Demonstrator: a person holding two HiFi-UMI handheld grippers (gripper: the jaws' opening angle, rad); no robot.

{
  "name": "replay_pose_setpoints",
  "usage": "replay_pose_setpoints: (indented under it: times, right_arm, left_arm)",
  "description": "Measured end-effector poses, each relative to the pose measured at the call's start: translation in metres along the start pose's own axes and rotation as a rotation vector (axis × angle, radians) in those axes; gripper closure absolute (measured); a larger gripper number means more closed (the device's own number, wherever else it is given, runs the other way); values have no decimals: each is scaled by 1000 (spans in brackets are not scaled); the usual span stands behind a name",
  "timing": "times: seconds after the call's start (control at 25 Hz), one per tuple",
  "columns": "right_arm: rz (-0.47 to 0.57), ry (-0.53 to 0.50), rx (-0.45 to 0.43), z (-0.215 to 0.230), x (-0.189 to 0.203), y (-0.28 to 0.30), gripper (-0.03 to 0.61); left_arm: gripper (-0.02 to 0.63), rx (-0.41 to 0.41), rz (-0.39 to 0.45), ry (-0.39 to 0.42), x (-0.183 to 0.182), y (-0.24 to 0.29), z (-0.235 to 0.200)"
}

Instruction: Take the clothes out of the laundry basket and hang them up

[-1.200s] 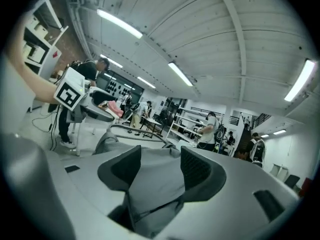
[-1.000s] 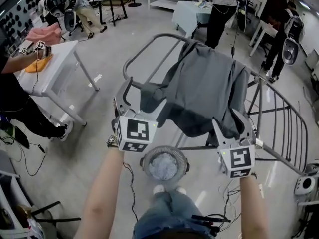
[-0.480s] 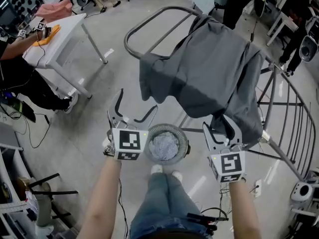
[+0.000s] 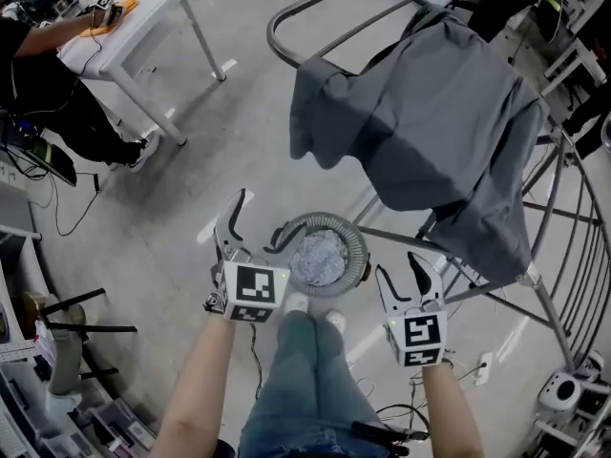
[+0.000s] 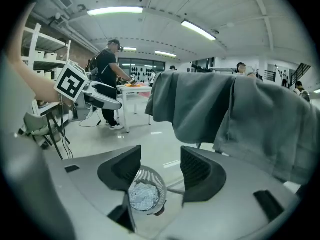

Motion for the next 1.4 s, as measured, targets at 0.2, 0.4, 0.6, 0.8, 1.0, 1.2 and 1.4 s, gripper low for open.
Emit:
replay_pose_setpoints:
  times: [0.2, 0.4, 0.6, 0.8, 1.0, 1.2, 1.4]
  right_arm:
    - [-65, 43, -54, -25, 33, 26, 350]
    - [-130, 55, -121, -53, 72, 60, 350]
    - [-196, 67, -179, -80, 117, 105, 350]
    - [-259, 81, -208, -103, 159, 151, 350]
    - [-324, 83, -232, -126, 202, 198, 351]
    - [-403, 64, -263, -152, 248, 243, 365]
    - [-481, 94, -258, -171, 289, 281, 371]
  left_arm:
    - [117, -38, -60, -55, 48, 5, -12]
    - [118, -74, -131, -98, 105, 14, -26]
    - [118, -88, -194, -110, 160, 30, -35]
    - [118, -94, -225, -136, 206, 47, -42]
    - [118, -80, -248, -150, 250, 64, -43]
    - [118, -54, -280, -144, 298, 85, -43]
    - [124, -41, -324, -142, 343, 105, -45]
Point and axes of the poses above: the fingertips, and each gripper's own axes: y forward along the fingers, z to its right, x out of its underside, the point moved 5 cm from there along -y, backward along the fingers, and after that the axes turned 15 degrees about -y, right-handed, at the moved point
